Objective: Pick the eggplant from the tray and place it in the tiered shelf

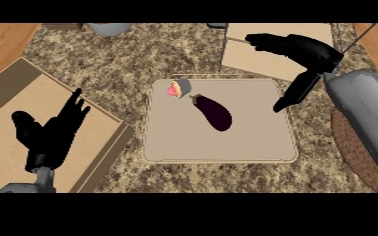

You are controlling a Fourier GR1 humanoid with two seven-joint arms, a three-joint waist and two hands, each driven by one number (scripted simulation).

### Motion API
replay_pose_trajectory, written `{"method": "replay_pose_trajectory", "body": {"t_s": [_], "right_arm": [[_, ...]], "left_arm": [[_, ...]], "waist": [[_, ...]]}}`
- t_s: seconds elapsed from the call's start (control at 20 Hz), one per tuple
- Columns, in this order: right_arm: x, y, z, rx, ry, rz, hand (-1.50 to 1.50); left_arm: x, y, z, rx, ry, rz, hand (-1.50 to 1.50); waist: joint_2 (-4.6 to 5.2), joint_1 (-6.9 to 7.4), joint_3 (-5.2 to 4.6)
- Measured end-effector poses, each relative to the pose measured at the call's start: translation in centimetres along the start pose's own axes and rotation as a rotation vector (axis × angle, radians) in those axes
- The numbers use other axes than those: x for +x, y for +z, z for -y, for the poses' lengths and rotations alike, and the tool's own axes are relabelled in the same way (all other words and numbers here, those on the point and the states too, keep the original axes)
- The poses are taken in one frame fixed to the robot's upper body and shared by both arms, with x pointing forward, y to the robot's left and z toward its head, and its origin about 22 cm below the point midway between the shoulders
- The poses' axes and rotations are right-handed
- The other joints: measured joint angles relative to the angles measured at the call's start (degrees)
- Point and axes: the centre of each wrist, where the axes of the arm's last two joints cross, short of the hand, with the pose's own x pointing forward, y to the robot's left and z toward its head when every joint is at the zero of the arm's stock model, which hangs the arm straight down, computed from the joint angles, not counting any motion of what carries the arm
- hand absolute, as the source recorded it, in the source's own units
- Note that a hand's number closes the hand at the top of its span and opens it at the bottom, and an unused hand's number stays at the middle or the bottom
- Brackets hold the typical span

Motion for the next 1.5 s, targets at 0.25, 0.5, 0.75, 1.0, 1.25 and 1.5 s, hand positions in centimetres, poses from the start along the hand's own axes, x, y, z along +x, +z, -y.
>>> {"method": "replay_pose_trajectory", "body": {"t_s": [0.25,0.5,0.75,1.0,1.25,1.5], "right_arm": [[3.2,-3.2,-1.8,-0.020,0.059,-0.088,-1.50],[6.2,-5.9,-4.3,-0.041,0.135,-0.177,-1.50],[7.1,-7.6,-7.4,-0.001,0.191,-0.260,-1.50],[7.4,-8.3,-9.9,0.033,0.254,-0.309,-1.50],[7.2,-8.2,-11.0,0.027,0.297,-0.369,-1.50],[6.9,-7.9,-12.2,-0.001,0.329,-0.398,-1.50]], "left_arm": [[-0.1,0.1,-0.1,0.005,-0.001,-0.008,0.00],[0.0,0.2,0.0,0.005,-0.003,-0.014,0.00],[-0.1,0.2,-0.1,0.005,0.004,-0.014,0.00],[-0.4,0.2,-0.4,0.005,0.005,-0.001,0.00],[-0.3,0.1,-0.3,0.004,0.001,-0.010,0.00],[-0.4,0.1,-0.2,0.016,0.001,-0.015,0.00]], "waist": [[-0.12,-0.45,0.00],[-0.09,-0.56,-0.04],[-0.03,-0.74,-0.06],[0.00,-0.82,0.00],[0.00,-0.95,0.08],[-0.02,-1.05,0.06]]}}
